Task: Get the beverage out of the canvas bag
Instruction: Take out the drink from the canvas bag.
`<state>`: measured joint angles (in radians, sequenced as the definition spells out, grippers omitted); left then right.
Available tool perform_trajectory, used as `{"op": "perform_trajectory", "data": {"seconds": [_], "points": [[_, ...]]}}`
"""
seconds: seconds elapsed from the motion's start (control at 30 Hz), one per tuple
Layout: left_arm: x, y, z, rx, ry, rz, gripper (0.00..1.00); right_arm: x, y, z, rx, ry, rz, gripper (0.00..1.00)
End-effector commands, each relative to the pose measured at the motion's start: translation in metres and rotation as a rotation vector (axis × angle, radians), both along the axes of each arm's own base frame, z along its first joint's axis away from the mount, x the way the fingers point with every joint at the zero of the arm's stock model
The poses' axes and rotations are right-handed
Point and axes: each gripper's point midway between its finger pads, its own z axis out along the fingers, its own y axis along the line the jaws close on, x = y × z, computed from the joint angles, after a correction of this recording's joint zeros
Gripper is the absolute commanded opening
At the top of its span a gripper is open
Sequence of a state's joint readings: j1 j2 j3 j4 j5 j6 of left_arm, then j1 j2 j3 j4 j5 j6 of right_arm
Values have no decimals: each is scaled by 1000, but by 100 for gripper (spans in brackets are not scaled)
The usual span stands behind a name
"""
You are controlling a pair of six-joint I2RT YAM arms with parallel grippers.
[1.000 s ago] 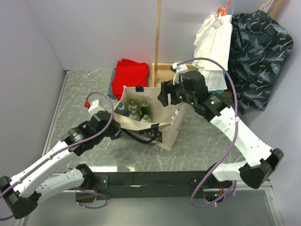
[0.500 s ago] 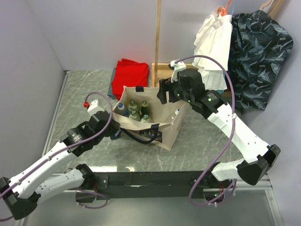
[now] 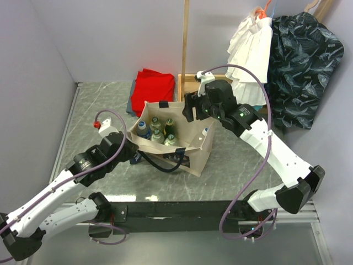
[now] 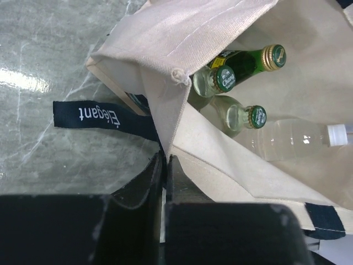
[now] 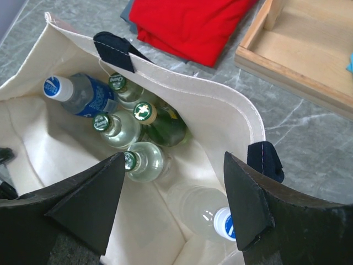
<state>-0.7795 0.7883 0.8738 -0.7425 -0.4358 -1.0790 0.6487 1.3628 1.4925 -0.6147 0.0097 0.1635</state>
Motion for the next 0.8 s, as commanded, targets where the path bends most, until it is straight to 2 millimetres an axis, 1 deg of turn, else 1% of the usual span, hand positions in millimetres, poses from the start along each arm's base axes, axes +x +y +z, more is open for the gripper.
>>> {"op": "perform_trajectory", "data": {"seconds": [0.0,0.03,0.13,0.23,0.27,0.3,0.37,0.4,0.43,0.57,0.6,0.77], "points": [[-6,17,5,48,-13,20,5,3,10,20,49,-42,12,78],[-6,17,5,49,-11,22,8,1,14,21,60,-40,33,79],[-5,17,7,58,-9,20,6,-4,22,20,71,-25,70,79],[-7,17,6,61,-3,18,4,-10,31,14,51,-2,119,79],[-7,17,5,63,0,17,4,-9,34,7,34,11,122,78],[-8,16,4,59,3,9,1,-8,33,6,18,8,116,79],[-9,15,4,57,6,0,1,-8,37,-8,-22,41,121,79],[-10,16,3,54,9,3,1,-6,37,-9,-40,40,115,78],[-11,17,3,58,12,8,2,-5,38,-19,-66,63,114,78],[-10,15,4,49,1,1,4,-3,43,-31,-90,80,110,79],[-9,14,4,52,0,-4,6,-4,45,-33,-88,81,117,79],[-4,7,2,61,0,-22,10,1,49,-38,-88,79,119,79]]}}
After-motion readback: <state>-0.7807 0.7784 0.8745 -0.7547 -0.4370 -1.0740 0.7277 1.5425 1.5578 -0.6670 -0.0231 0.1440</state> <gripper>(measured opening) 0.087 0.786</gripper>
